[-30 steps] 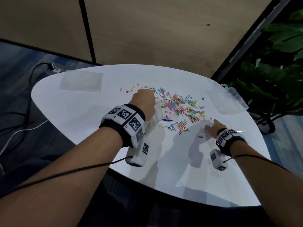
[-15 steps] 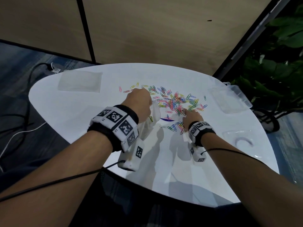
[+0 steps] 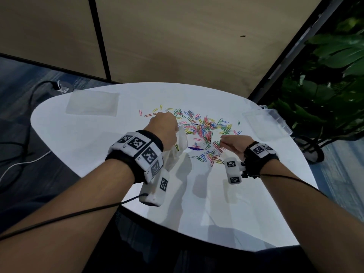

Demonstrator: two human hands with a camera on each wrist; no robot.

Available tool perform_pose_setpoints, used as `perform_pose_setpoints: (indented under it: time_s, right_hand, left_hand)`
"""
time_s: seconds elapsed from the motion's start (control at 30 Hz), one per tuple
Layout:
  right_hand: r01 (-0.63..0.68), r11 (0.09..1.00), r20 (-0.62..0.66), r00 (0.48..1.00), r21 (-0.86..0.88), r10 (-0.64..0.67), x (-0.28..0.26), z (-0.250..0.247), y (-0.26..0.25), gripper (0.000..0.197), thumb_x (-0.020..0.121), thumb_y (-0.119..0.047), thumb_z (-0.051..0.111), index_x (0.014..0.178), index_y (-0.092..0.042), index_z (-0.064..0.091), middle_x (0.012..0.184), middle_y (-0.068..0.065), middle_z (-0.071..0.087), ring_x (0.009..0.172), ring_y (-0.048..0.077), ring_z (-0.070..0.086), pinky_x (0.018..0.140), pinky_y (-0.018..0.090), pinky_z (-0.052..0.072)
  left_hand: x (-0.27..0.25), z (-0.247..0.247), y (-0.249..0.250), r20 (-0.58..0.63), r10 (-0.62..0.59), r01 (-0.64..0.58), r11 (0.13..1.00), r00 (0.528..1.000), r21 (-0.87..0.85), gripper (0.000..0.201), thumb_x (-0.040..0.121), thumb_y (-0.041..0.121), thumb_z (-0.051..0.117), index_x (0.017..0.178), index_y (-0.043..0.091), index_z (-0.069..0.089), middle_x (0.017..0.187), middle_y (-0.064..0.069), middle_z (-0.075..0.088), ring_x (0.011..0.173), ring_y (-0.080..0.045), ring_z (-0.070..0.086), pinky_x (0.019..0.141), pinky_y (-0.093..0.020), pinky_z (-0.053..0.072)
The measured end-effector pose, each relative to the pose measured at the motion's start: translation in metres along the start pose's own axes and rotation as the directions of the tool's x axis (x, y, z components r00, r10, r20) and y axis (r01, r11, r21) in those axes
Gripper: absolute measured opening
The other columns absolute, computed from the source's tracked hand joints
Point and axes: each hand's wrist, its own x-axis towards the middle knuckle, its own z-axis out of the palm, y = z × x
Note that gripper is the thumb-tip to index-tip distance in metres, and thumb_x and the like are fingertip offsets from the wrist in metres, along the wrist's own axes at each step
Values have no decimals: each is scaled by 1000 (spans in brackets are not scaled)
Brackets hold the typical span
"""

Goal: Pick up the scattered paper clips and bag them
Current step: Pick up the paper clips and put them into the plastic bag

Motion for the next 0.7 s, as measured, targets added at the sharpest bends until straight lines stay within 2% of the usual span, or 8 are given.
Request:
perform_pose_setpoints:
  time_s: [0.07, 0.17, 0.33, 0.43, 0.5, 0.53, 0.6, 0.7]
  right_hand:
    - [-43, 943, 71, 997, 331, 21, -15, 10, -11, 20, 82, 2, 71, 102, 8, 67, 96, 19, 73, 84, 22, 74, 74, 26, 61]
    - [-97, 904, 284, 958, 417, -28, -54, 40, -31, 31, 85, 3, 67, 115, 9, 63, 107, 18, 72, 94, 22, 73, 70, 20, 58]
    - [39, 975, 301, 948, 221, -106, -83, 95, -23, 13, 88, 7, 62, 99, 12, 66, 92, 18, 71, 85, 23, 71, 71, 23, 60]
    - [154, 988, 208, 966, 22, -155, -82, 113, -18, 23, 88, 8, 57, 109, 16, 62, 100, 27, 67, 87, 29, 65, 85, 36, 59]
    - [224, 971, 210, 957, -87, -202, -83, 119, -15, 27, 83, 15, 55, 106, 10, 68, 94, 24, 69, 80, 32, 65, 83, 38, 58]
    - [299, 932, 218, 942, -204, -254, -85, 121, -16, 28, 81, 14, 56, 103, 5, 72, 90, 21, 72, 79, 31, 68, 82, 37, 58]
    - [467, 735, 252, 884, -492, -393, -92, 123, -19, 24, 81, 5, 58, 93, -4, 78, 81, 14, 74, 74, 26, 69, 75, 30, 57]
    - [561, 493, 367, 820, -665, -439, -99, 121, -25, 28, 84, 3, 53, 79, -9, 77, 59, -1, 63, 58, 14, 54, 64, 22, 41]
  left_hand:
    - [-1, 1, 1, 1, -4, 4, 1000, 1000, -14, 26, 93, 0, 53, 109, 4, 72, 105, -17, 71, 92, -33, 71, 88, -38, 59]
    - [-1, 3, 3, -10, -11, 11, 999, 1000, -32, 23, 92, 1, 54, 107, 4, 72, 106, -17, 71, 93, -34, 71, 88, -39, 59]
    - [-3, 6, 4, -40, -17, 13, 996, 999, -88, 23, 91, 5, 59, 110, 7, 73, 112, -16, 71, 95, -33, 72, 89, -39, 59]
    - [-2, 5, 5, -30, -20, 17, 995, 999, -96, 21, 90, 5, 58, 100, 9, 76, 101, -17, 73, 92, -33, 72, 89, -39, 59]
    - [-2, 5, 4, -36, -28, 24, 996, 999, -88, 22, 89, 6, 58, 97, 13, 78, 96, -16, 73, 91, -32, 71, 88, -38, 59]
    - [-1, 6, 4, -34, -31, 28, 996, 999, -90, 23, 88, 5, 58, 94, 14, 79, 95, -16, 73, 90, -32, 71, 87, -38, 59]
    - [-2, 6, 3, -12, -39, 38, 994, 999, -104, 25, 86, 2, 57, 92, 14, 78, 92, -15, 73, 88, -32, 71, 86, -39, 60]
    - [-2, 4, 1, -7, -43, 42, 994, 999, -106, 26, 88, 1, 56, 100, 12, 76, 96, -15, 72, 91, -32, 71, 89, -39, 59]
